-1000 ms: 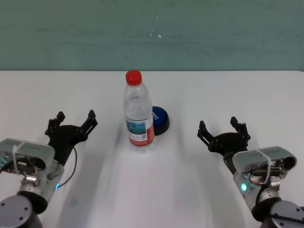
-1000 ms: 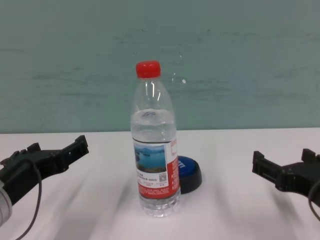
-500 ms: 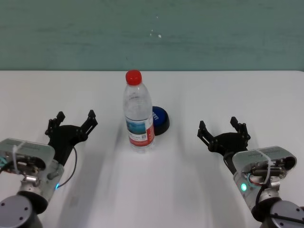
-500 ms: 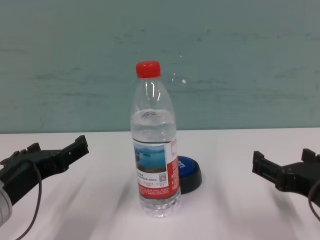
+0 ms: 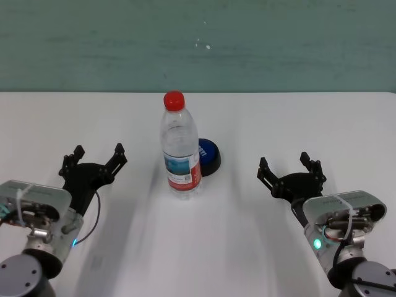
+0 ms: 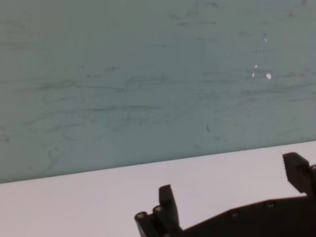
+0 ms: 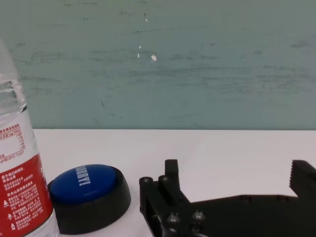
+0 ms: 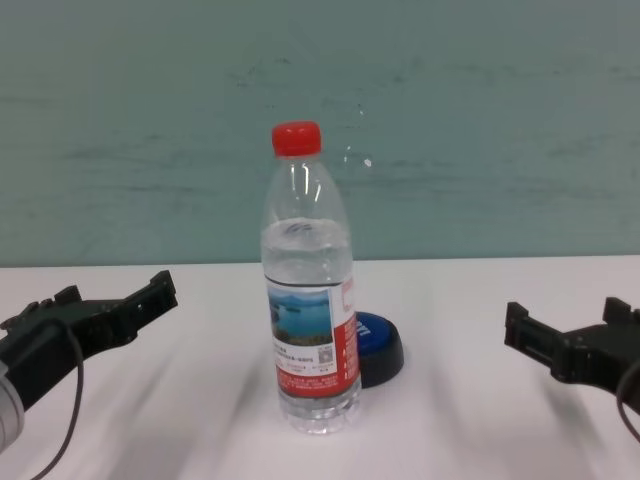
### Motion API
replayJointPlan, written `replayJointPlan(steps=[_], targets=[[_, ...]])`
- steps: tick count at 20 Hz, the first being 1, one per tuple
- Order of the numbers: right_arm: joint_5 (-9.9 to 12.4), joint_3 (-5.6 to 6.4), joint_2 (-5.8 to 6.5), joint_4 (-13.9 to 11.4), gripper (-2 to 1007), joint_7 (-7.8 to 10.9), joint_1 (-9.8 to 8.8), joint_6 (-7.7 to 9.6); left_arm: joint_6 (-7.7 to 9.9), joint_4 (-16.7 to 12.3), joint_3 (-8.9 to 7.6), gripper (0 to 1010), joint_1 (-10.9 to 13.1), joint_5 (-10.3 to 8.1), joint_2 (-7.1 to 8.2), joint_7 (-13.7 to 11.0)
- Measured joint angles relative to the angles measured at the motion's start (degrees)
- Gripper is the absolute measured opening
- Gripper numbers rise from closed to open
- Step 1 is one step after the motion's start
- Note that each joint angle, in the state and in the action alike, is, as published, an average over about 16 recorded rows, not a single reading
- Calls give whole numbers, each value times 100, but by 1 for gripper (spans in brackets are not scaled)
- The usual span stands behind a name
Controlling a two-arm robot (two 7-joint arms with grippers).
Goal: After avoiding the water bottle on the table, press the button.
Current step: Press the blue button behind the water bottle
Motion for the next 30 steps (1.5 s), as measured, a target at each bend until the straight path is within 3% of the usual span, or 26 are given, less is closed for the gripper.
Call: replayJointPlan(steps=[11, 30], targets=[[0, 0, 0, 0, 1004, 0, 0, 0, -9, -61, -82, 1010, 90, -72, 41, -282], [0, 0, 0, 0, 1004, 0, 0, 0, -95, -469, -502, 1010, 535, -260, 172, -924]])
